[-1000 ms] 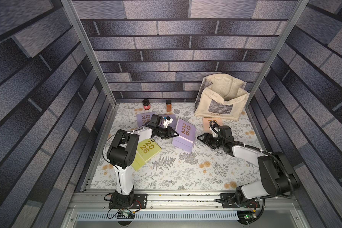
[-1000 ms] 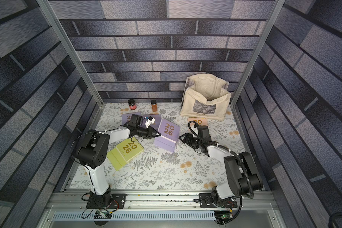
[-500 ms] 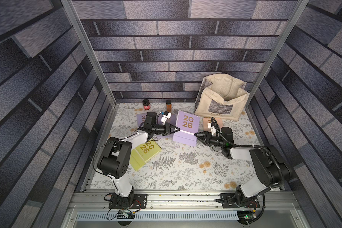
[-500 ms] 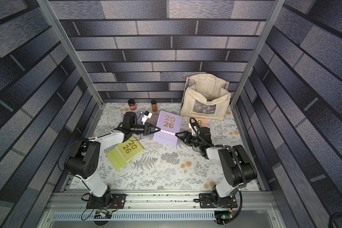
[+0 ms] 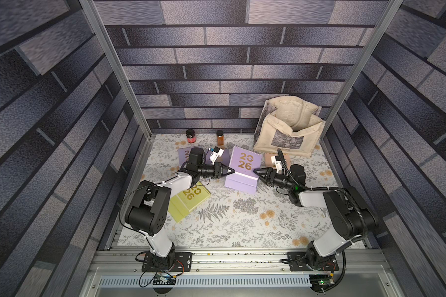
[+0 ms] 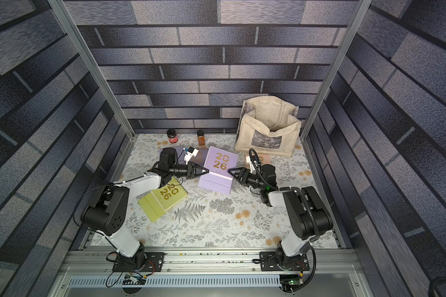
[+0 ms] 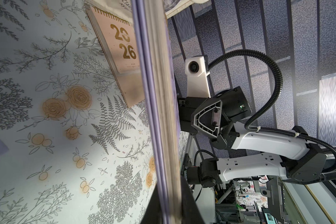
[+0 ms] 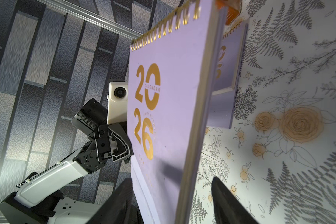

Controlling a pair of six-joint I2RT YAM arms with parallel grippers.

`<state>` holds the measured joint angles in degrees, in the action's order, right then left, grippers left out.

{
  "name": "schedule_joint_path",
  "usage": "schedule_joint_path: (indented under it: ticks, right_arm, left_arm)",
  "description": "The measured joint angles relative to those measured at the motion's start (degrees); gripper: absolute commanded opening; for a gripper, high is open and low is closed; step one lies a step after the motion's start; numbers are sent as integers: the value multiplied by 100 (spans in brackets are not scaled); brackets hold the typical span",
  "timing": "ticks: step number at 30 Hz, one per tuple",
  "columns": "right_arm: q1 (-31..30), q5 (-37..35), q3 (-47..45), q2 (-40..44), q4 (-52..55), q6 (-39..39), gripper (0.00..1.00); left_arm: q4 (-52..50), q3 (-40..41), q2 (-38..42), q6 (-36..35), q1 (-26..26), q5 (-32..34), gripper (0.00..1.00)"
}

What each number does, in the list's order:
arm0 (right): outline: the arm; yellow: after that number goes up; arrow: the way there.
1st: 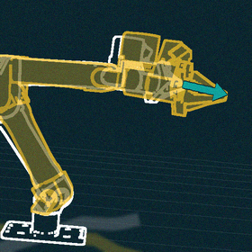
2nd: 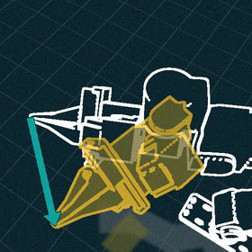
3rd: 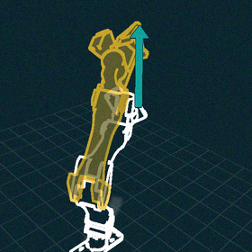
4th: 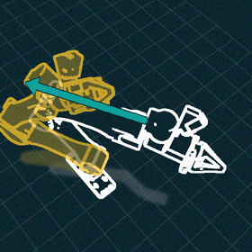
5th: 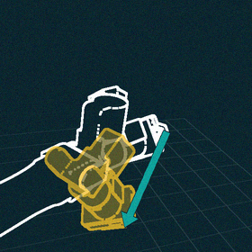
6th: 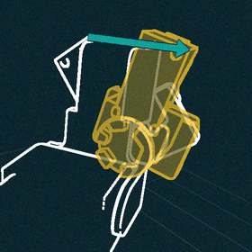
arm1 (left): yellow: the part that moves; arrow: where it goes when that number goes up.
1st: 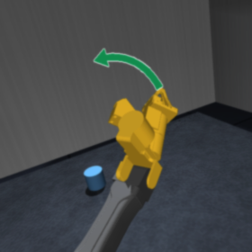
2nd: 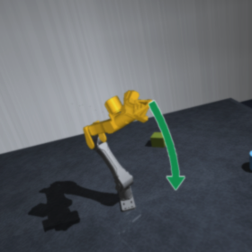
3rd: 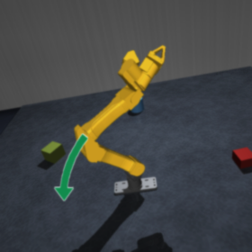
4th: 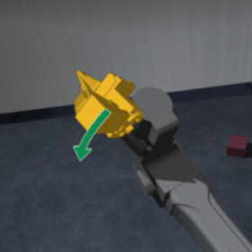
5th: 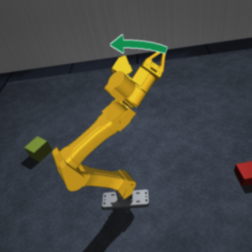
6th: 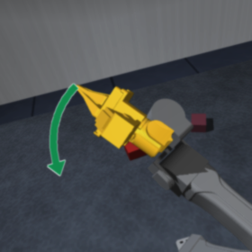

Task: Stack the calendars
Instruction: Place the calendar at the center of the board.

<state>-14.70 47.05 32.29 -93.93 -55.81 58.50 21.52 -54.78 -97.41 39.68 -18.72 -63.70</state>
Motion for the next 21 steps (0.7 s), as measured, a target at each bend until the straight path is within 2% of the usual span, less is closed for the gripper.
schedule_joint_path:
  ticks: [7,15,21]
  right_arm:
    - [-2,111,66,-13,-83,81,60]
    - [-63,249,144,-13,-162,131,37]
    - [-146,254,216,-13,-304,205,24]
  left_arm:
    - [37,0,2,2,-181,-234,0]
    - [33,0,2,0,-236,-339,0]
    - [2,0,2,-11,-219,-358,0]
